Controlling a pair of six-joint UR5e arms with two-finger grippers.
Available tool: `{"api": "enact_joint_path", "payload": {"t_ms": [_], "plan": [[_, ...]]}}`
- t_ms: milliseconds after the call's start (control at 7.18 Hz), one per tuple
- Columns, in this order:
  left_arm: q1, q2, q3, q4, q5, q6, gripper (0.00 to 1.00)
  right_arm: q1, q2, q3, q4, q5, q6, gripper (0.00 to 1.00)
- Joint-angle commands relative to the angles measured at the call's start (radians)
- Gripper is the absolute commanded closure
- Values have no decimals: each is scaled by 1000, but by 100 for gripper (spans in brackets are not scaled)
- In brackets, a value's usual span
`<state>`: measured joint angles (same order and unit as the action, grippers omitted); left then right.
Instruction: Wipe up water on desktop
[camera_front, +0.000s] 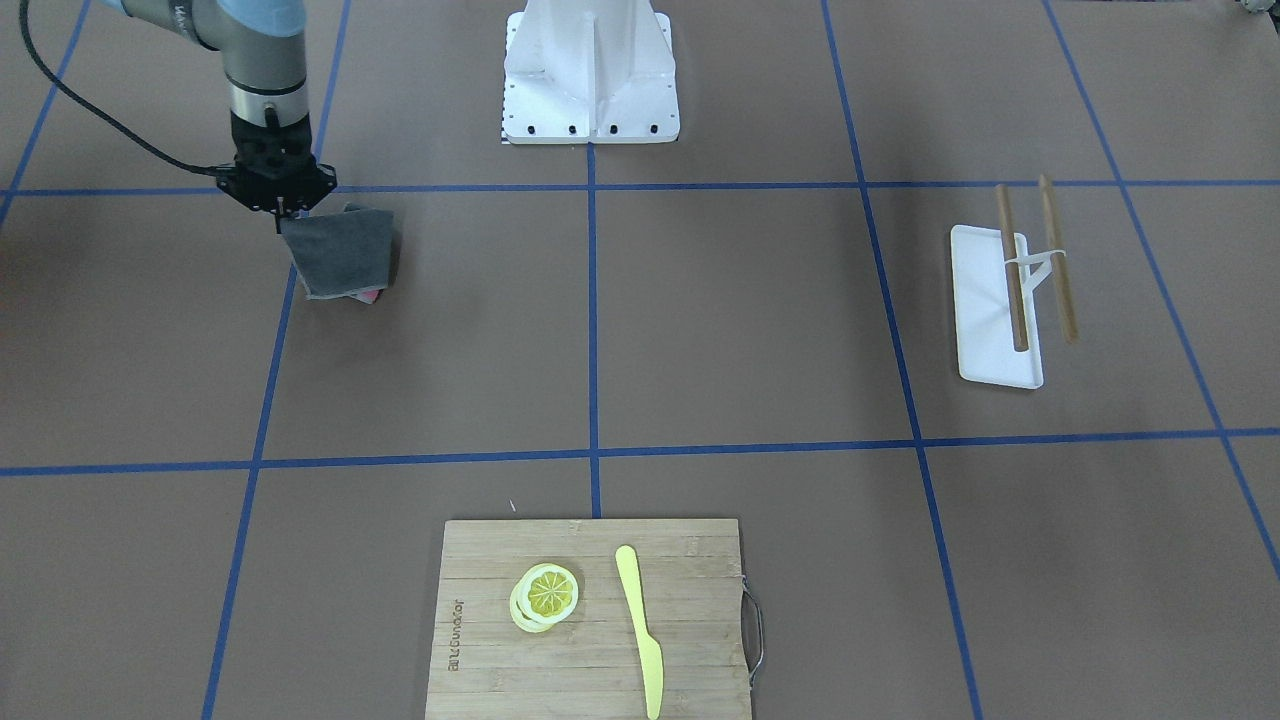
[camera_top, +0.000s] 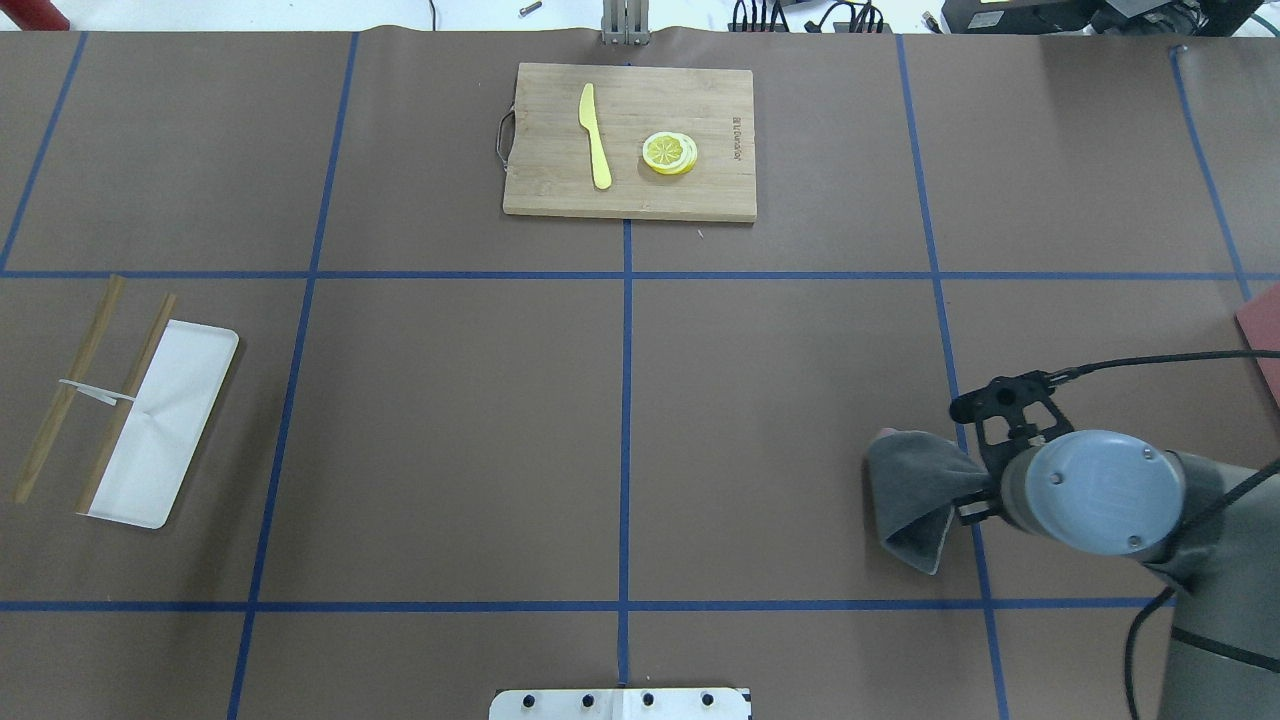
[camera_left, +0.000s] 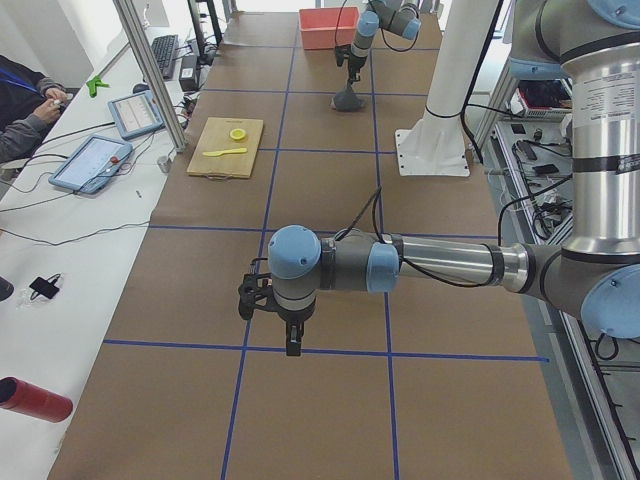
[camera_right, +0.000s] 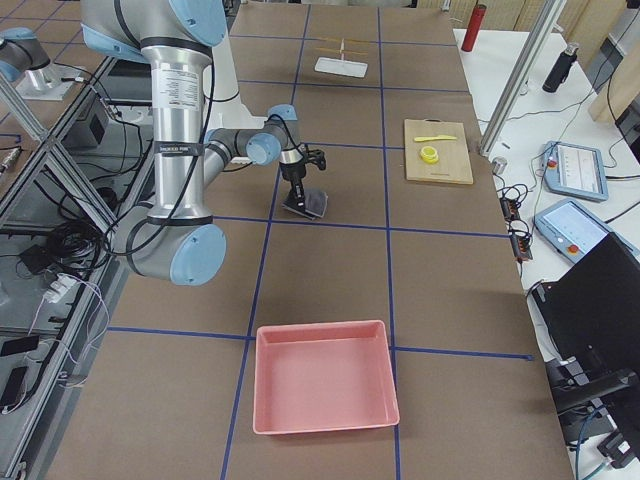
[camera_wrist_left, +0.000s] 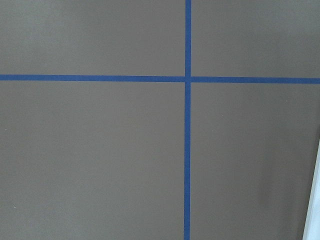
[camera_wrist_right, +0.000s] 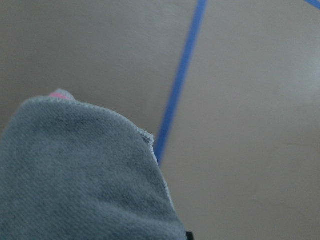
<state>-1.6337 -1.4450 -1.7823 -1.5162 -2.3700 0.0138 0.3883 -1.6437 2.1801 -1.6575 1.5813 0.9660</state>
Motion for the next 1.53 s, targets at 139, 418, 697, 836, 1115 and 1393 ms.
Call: {"api": "enact_joint_path", "payload": {"t_ms": [139,418,697,836,1115,1393], "plan": [[0,5,1,1,0,2,1,124,-240,-8,1,-35,-165,100],[0,14,1,7,15,-5,1,325,-271,-8,10,-26,-386,100],[2,32,-12,8,15,-5,1,618,-213,-14,116,276,-649,100],[2,32,-12,8,15,-3,1,743,-155,-14,110,408,-717,100],[2,32,-14,7,12,-2,1,965,-133,-14,98,587,-824,100],[2,32,-14,5,12,-2,1,1188,-143,-13,-81,647,-1191,100]]}}
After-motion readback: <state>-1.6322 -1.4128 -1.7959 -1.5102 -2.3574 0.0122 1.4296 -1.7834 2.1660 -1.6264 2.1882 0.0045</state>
